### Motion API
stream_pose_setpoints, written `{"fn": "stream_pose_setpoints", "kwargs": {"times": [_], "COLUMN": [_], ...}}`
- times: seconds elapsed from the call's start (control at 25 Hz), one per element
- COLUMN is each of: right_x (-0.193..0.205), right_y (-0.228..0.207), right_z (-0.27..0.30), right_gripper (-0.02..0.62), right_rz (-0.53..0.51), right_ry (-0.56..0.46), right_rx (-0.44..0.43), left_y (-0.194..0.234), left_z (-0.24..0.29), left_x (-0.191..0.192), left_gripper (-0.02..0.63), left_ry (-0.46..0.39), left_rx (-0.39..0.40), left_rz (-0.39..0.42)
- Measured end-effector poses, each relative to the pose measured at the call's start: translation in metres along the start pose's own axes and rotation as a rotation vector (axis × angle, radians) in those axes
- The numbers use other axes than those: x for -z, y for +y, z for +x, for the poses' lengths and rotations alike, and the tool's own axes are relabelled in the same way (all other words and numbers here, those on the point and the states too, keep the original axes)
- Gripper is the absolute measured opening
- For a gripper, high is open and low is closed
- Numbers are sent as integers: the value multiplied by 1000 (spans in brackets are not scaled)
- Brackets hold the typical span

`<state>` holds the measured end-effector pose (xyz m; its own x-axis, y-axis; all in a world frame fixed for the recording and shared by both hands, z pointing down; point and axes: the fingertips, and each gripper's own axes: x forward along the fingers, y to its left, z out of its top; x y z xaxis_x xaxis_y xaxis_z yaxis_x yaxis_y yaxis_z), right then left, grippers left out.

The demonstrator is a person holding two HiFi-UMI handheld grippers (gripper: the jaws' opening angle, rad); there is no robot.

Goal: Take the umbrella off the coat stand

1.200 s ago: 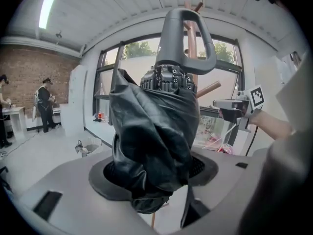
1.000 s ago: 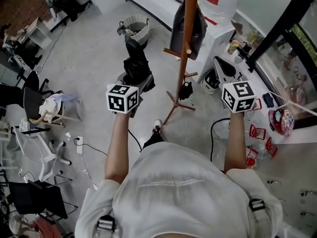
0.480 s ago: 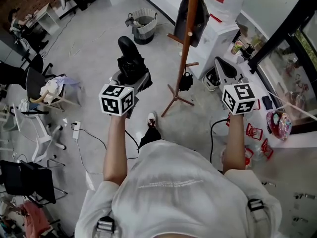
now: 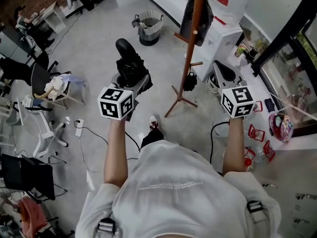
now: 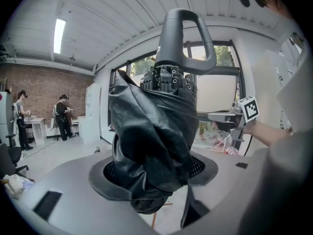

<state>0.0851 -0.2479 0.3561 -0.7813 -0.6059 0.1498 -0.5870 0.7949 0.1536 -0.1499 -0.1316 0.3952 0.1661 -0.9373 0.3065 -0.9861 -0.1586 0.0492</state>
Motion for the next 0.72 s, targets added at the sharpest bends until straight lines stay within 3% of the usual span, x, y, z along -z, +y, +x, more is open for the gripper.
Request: {"fn": "stream_pose_setpoints", "kwargs": {"times": [0.44, 0.72], "right_x": [-7, -5], "right_y": [17, 12], "right_z": [2, -1], "right_gripper": [25, 25], "right_rz": [-27, -22], "right_ry": [-4, -6], "right_rx": [-28, -21], "left_y": [-6, -14], "left_z": [-16, -11], "left_x": [-8, -4], "left_gripper": [293, 293], "left_ry": [-22, 8], "left_rx": [-13, -10], "left_rz": [37, 73]}}
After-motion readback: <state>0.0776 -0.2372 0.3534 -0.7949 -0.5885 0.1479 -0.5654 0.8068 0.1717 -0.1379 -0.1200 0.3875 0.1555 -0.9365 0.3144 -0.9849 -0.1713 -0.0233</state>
